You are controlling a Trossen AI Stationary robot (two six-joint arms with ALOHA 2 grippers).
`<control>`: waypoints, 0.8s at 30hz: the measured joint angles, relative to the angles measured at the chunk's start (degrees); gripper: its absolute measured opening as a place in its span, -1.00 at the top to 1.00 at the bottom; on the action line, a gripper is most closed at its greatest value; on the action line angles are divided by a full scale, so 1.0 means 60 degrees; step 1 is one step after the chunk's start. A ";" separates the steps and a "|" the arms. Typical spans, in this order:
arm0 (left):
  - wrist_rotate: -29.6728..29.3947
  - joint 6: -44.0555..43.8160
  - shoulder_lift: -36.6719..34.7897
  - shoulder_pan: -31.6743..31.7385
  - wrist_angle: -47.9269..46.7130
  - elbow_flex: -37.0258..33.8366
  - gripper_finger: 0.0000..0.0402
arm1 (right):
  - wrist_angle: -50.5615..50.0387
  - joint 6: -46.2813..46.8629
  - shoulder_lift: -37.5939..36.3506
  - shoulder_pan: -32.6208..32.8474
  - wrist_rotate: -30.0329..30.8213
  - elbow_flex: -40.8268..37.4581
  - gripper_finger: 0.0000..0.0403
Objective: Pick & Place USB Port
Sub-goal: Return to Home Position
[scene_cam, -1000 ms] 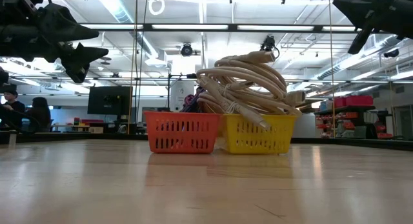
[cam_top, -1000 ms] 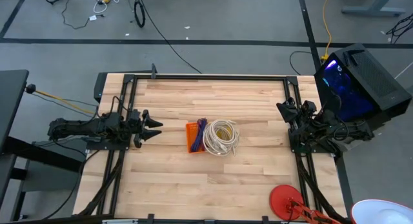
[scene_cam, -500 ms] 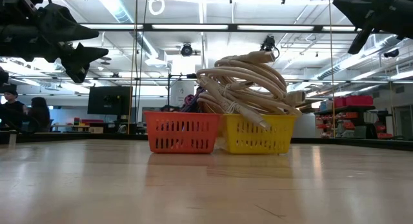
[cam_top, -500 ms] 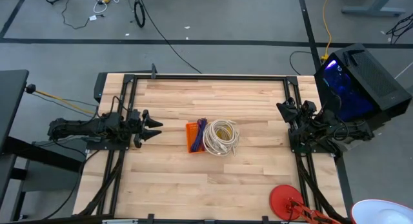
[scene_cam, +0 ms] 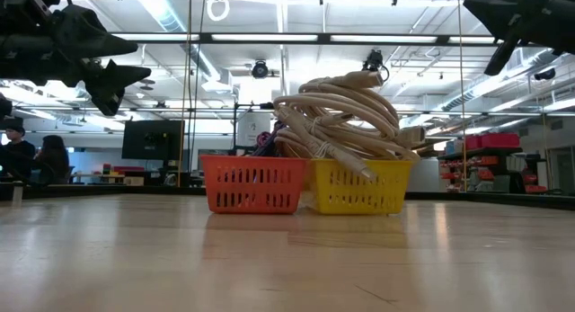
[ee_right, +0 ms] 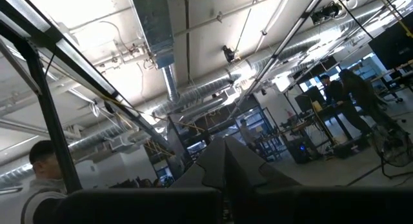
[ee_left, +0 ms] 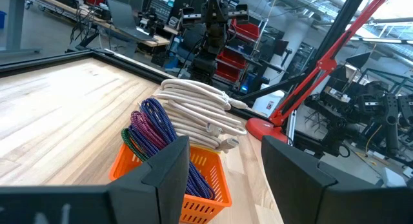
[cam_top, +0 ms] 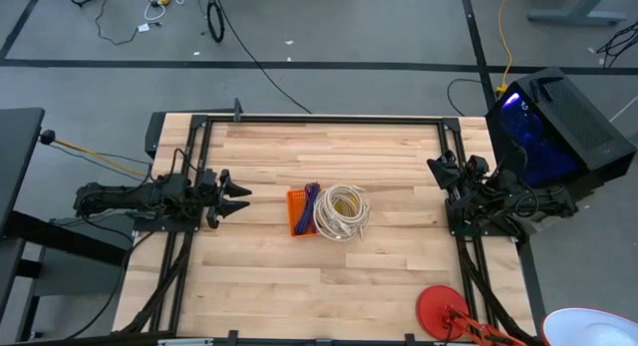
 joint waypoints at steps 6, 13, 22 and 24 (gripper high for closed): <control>0.0000 -0.0004 0.0000 0.0000 0.0003 0.0001 0.01 | 0.0000 0.0002 0.0000 -0.0001 0.0000 0.0000 0.94; 0.0000 0.0000 0.0000 0.0000 0.0000 0.0003 0.01 | 0.0001 0.0003 0.0000 0.0001 0.0000 0.0000 0.94; 0.0000 0.0000 0.0000 0.0000 0.0000 0.0000 0.01 | 0.0001 0.0004 0.0000 -0.0003 0.0001 0.0000 0.94; 0.0000 0.0000 0.0000 0.0000 0.0004 0.0000 0.01 | 0.0002 0.0000 0.0000 -0.0001 0.0000 0.0000 0.94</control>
